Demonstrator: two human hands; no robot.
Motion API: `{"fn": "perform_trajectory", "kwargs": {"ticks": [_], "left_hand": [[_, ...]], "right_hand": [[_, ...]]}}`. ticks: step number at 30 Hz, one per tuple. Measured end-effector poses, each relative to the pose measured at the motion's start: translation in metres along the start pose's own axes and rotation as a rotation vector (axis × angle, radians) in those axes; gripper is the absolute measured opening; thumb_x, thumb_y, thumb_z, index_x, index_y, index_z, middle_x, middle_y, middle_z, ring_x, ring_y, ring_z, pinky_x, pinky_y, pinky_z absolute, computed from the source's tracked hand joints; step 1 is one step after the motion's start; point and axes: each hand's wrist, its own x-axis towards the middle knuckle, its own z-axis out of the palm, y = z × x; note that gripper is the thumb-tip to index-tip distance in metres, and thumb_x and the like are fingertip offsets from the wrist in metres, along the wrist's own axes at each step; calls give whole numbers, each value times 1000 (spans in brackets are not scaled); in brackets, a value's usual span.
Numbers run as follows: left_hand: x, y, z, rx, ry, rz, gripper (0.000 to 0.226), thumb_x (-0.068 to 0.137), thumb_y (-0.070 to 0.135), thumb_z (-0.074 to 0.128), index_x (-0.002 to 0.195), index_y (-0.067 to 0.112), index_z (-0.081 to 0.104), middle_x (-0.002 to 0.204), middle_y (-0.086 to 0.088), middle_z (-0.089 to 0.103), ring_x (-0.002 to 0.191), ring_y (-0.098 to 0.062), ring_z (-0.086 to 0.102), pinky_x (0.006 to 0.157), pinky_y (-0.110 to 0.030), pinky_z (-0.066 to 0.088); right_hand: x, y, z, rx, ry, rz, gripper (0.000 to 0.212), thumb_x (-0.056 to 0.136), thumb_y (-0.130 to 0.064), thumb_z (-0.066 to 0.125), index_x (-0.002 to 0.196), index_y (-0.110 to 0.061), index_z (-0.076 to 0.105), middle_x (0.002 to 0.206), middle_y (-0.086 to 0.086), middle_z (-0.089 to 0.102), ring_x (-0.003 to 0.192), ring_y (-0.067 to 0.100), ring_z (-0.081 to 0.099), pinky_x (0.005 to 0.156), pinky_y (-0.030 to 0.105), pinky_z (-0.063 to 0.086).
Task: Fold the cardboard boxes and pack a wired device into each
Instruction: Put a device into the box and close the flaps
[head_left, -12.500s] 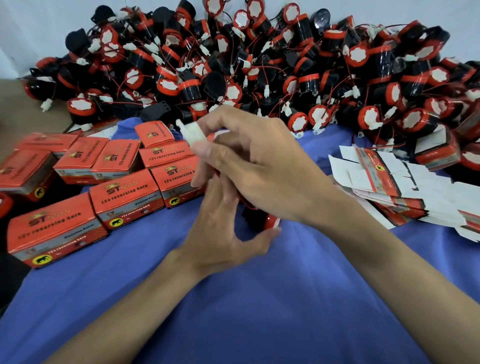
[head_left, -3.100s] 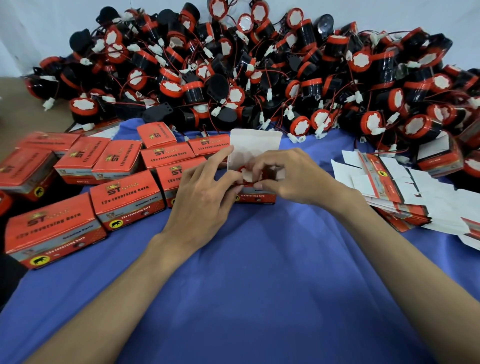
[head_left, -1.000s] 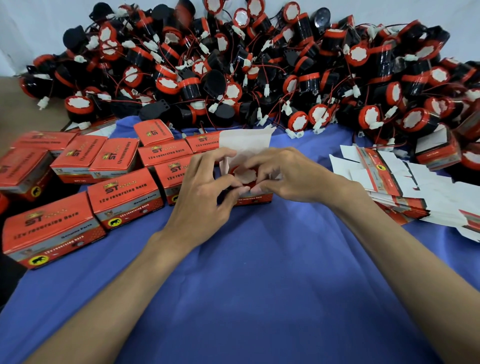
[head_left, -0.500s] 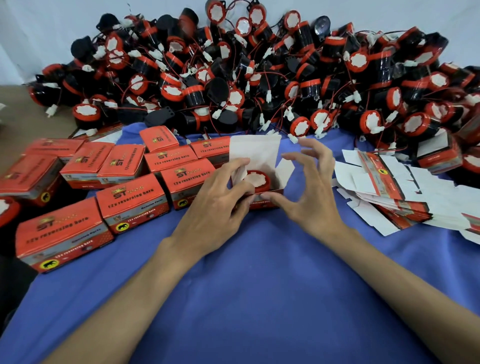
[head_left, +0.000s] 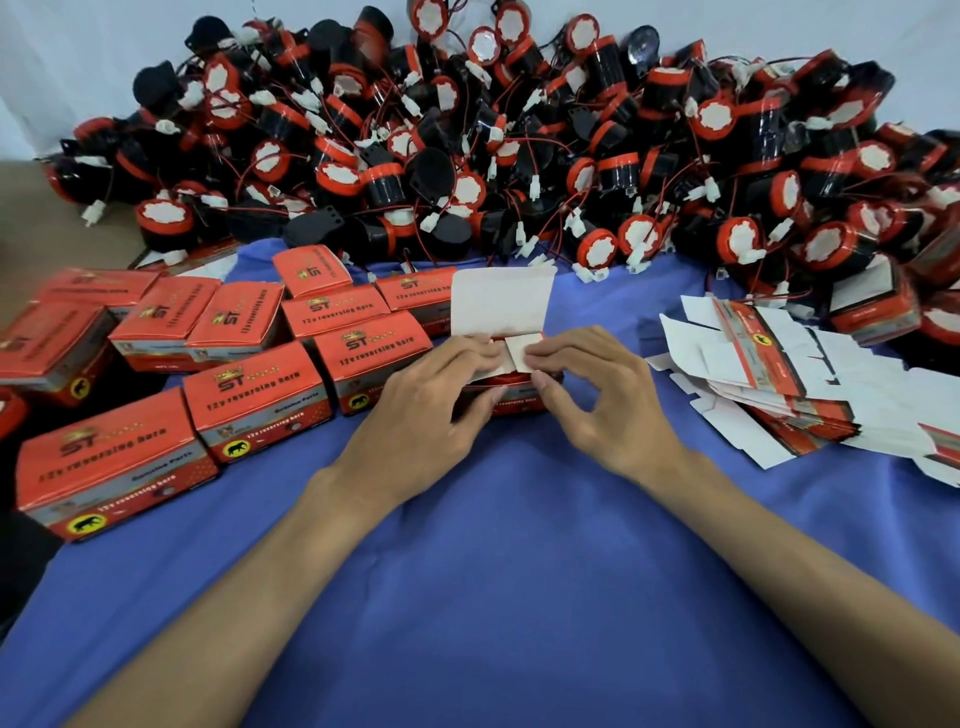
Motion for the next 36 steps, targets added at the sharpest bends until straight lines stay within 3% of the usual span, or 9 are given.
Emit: {"fn": "perform_trajectory", "kwargs": {"ticks": [7,10,12,15,20,24,27,31,36], "left_hand": [[0,-4,2,-9,71,6,19,90,21,68,98,4,71,131,-13,50,128,-25,42,106,-37,39],[0,-5,2,-52,99,-12,18,89,25,69,95,9,74,154,-19,22,146,-27,18,116,-44,28],[1,-5,2,-113,52,-41,20,89,26,68,96,8,74,160,-16,15,148,-24,18,116,-44,29],[1,-5,1,-107,72,-60,26,88,31,66,94,6,70,153,-13,33,137,-21,41,108,-32,39],[-1,-1,-2,-72,150,8,28,88,36,63,99,16,46,115,10,53,111,-12,54,90,-11,40],[-2,2,-3,-226,155,-149,41,85,47,64,101,39,28,118,13,59,114,-8,60,92,-34,52],[-1,0,-4,-251,92,-202,42,88,53,59,121,39,37,120,21,59,117,7,52,99,-20,43],[1,-2,-2,-46,98,-58,37,95,31,57,125,11,64,124,2,65,117,-15,57,102,-33,42],[2,-3,-2,8,114,-20,33,91,20,62,121,8,67,123,-3,66,111,-21,62,99,-31,45]], "right_hand": [[0,-5,-3,7,-32,57,23,85,-16,58,103,-5,65,87,-1,67,83,21,61,75,37,50],[2,-7,-6,192,-59,215,60,89,-26,53,144,-18,30,90,-10,69,90,5,63,84,19,47],[2,-4,-7,284,-65,250,67,92,-25,53,147,-22,15,88,-8,70,89,2,65,86,14,46],[4,-3,-8,366,-83,266,55,92,-27,53,141,-33,30,86,-2,68,91,10,67,85,19,47],[6,-5,-7,445,-48,343,10,90,-40,50,98,-34,48,88,-12,65,85,10,66,73,21,47],[7,-3,-7,428,-49,393,8,90,-33,53,92,-33,61,86,-19,66,82,2,62,71,20,47],[5,-2,-9,434,-83,360,16,89,-26,60,103,-25,68,93,0,68,86,7,60,70,16,47],[4,-1,-9,365,-97,292,23,87,-9,67,109,-9,69,85,13,64,81,16,54,69,16,47],[3,1,-7,212,-11,168,24,84,-10,70,107,-5,71,92,8,69,81,14,57,78,11,43]]}}
